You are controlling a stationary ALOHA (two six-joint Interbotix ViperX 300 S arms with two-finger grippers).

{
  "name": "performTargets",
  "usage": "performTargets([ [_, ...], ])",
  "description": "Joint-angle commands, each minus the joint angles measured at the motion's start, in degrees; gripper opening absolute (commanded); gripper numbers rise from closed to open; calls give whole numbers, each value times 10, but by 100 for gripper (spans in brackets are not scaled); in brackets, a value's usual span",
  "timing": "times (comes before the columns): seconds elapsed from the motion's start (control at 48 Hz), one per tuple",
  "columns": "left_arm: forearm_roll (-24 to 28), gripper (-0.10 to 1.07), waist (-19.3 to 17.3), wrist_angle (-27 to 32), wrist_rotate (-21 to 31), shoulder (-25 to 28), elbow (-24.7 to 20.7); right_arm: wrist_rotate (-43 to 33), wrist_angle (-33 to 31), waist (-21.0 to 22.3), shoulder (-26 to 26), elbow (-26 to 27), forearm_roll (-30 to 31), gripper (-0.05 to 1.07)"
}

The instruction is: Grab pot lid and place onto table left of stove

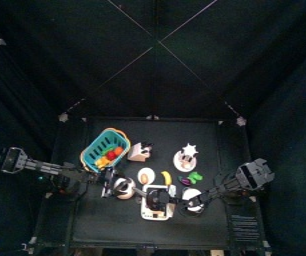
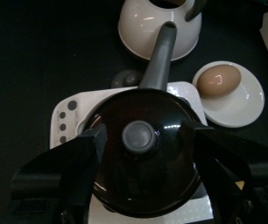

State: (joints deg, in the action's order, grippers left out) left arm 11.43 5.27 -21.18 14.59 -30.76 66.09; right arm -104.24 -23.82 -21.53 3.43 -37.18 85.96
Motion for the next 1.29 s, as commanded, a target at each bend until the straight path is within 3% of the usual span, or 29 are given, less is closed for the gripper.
performTargets([
  [0.0,-1,103,0,-6,-1,0,-9,1,1,-1,-6,8,-2,89],
  [0.375,-2,103,0,-6,-1,0,-8,6,-3,4,-4,9,-11,59],
  [0.667,-6,103,-4,-6,-1,0,-7,36,-9,3,-42,18,-1,58],
  [0.854,-11,103,-4,-6,-2,-1,-6,64,-4,3,-39,47,4,58],
  [1.271,-13,103,-4,-6,-1,-2,-3,80,45,4,89,188,53,58],
])
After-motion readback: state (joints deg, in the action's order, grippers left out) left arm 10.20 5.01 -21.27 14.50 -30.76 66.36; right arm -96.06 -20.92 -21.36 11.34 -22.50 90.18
